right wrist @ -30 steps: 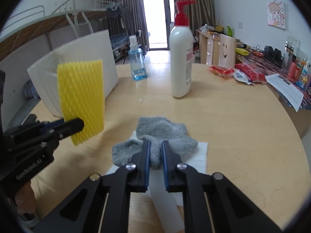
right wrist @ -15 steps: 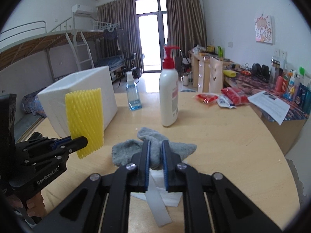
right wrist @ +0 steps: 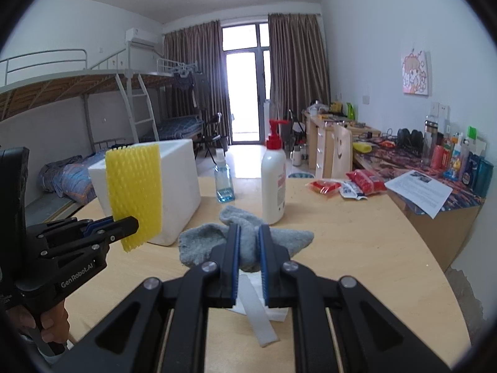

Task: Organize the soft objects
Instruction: 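Carry the foam sleeve and grey sock together over the white foam box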

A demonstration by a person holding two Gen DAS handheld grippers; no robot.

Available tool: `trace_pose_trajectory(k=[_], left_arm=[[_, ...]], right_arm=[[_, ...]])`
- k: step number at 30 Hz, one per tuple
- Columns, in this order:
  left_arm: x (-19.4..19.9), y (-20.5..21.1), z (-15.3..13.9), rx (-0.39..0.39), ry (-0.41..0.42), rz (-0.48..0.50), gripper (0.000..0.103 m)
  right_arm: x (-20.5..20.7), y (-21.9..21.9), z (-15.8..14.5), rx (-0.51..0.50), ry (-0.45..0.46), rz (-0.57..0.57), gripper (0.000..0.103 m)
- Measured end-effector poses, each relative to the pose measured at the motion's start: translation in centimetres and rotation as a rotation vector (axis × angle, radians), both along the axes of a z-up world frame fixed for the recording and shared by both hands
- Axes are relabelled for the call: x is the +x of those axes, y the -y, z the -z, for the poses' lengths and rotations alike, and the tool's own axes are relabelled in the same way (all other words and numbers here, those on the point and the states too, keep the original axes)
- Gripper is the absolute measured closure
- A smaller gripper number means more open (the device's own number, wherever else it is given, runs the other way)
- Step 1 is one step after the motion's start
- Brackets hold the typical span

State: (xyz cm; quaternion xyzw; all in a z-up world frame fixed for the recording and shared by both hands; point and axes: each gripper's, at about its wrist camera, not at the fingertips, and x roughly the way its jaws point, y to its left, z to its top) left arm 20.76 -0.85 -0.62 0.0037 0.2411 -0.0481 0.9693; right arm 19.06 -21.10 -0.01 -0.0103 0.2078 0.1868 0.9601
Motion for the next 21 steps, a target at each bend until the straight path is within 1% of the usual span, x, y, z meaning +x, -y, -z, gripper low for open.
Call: trace_pose_trajectory(k=[5, 14, 21], left_arm=[[-2.4, 0.5, -1.0, 0.026, 0.049, -0.007, 0.091], [-6.2, 1.8, -2.3, 0.036, 0.116, -0.006, 0.091], [-9.1, 2.1, -2.6, 0.052, 0.171, -0.014, 0.091]], right_arm=[[-1.8, 0.2, -0.7, -0.002, 0.046, -0.012, 0.089], [-5.1, 1.0, -1.7, 0.021, 0.109, -0.017, 0.088], [-7.1, 1.3, -1.6, 0.030, 0.139, -0.022, 0.088]])
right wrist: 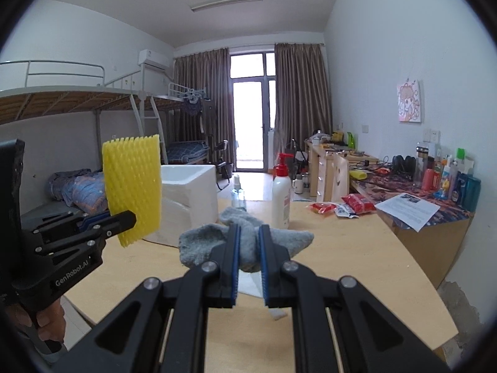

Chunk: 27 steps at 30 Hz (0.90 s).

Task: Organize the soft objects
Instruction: 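Carry the foam sleeve and grey sock together over the white foam box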

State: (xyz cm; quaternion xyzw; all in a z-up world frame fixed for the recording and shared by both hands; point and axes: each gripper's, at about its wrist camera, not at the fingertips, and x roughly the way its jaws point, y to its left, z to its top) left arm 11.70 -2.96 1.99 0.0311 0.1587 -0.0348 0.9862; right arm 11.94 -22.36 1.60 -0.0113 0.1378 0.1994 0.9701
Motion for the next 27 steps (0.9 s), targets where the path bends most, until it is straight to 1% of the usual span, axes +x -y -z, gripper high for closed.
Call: trace_pose_trajectory(k=[2, 7, 12, 20, 27], left_arm=[[-0.7, 0.0, 0.0, 0.001, 0.011, -0.010, 0.091], [-1.5, -0.2, 0.3, -0.003, -0.002, -0.025, 0.091], [-2.5, -0.6, 0.2, 0.000, 0.008, -0.058, 0.091], [-3.5, -2.7, 0.3, 0.020, 0.013, -0.154, 0.091], [-3.8, -5.2, 0.5, 0.006, 0.004, -0.245, 0.091]], right_arm=[[-0.4, -0.1, 0.0, 0.000, 0.004, -0.002, 0.088], [-0.9, -0.4, 0.1, 0.008, -0.001, -0.014, 0.088], [-1.4, -0.9, 0.2, 0.014, 0.007, -0.050, 0.088], [-0.2, -3.3, 0.7, 0.024, -0.010, -0.149, 0.088], [1.1, -5.6, 0.9, 0.024, -0.020, -0.227, 0.088]])
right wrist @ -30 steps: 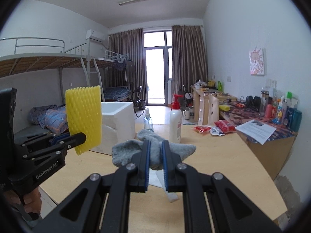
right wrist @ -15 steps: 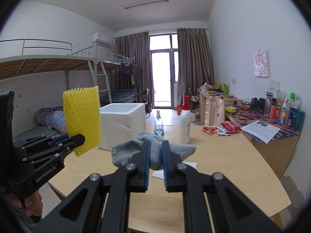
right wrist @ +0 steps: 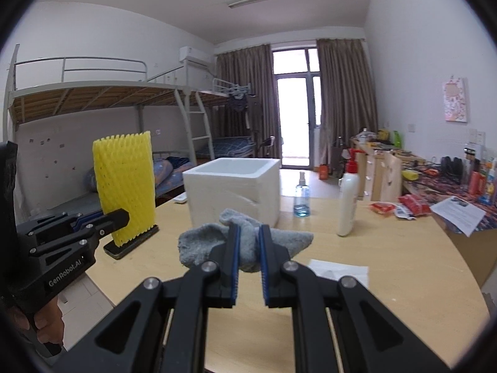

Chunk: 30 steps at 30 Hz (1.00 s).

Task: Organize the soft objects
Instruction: 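Carry the foam sleeve and grey sock together over the white foam box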

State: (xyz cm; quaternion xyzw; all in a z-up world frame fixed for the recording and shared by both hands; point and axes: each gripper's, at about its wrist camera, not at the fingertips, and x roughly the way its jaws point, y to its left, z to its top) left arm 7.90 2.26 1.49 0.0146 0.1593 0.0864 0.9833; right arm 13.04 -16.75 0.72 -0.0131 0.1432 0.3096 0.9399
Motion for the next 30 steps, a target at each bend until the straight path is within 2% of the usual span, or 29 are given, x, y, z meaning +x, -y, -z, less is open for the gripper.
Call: trace_pose_trajectory(k=[8, 15, 30], left_arm=[[0.3, -2.2, -0.1, -0.010, -0.009, -0.070, 0.091], [0.9, -3.6, 0.0, -0.030, -0.017, -0.090, 0.091], [4.3, -6.3, -1.7, -0.025, -0.005, -0.038, 0.091]], right_arm=[[0.5, -2.4, 0.0, -0.019, -0.008, -0.064, 0.088], [1.1, -3.7, -0.1, -0.031, -0.012, -0.072, 0.088], [4.2, -5.6, -1.9, -0.007, -0.017, -0.021, 0.088]])
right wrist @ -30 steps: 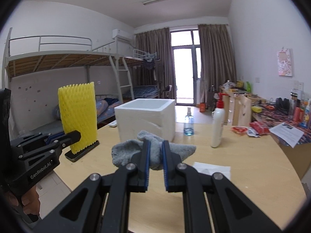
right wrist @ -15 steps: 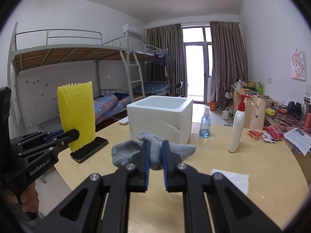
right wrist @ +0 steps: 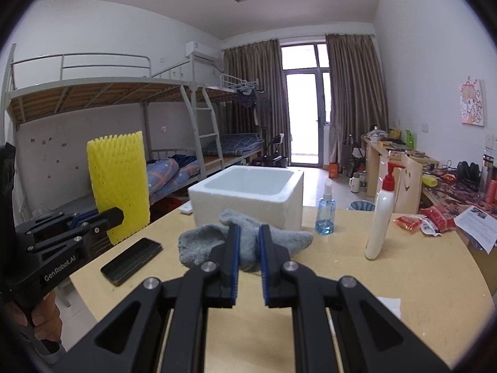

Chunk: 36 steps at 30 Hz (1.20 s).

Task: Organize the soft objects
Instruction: 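Carry the foam sleeve and grey sock together over the white foam box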

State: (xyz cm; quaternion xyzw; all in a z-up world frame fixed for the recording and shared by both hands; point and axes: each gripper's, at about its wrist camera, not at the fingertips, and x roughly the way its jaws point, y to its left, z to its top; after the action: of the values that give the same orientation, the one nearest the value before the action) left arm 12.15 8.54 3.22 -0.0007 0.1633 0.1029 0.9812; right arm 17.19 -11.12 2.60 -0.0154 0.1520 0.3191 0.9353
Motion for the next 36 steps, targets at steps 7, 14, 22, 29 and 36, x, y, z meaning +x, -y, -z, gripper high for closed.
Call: trace_pose_trajectory(k=[7, 14, 22, 29, 36], left_arm=[[2.3, -0.9, -0.1, -0.011, 0.006, 0.003, 0.091], [3.3, 0.1, -0.4, 0.001, 0.006, -0.005, 0.091], [3.8, 0.3, -1.0, 0.013, -0.003, -0.018, 0.091], [4.2, -0.2, -2.0, 0.014, 0.012, -0.004, 0.091], [5.7, -0.8, -3.3, 0.008, 0.011, -0.005, 0.091]], right_arm=[[1.1, -0.8, -1.1, 0.015, 0.014, 0.006, 0.088], [1.5, -0.8, -2.0, 0.017, 0.040, -0.027, 0.088], [2.6, -1.0, -2.6, 0.029, 0.034, -0.034, 0.088], [3.2, -2.1, -3.1, 0.023, 0.035, -0.014, 0.088], [3.7, -3.2, -3.9, 0.011, 0.048, -0.008, 0.088]])
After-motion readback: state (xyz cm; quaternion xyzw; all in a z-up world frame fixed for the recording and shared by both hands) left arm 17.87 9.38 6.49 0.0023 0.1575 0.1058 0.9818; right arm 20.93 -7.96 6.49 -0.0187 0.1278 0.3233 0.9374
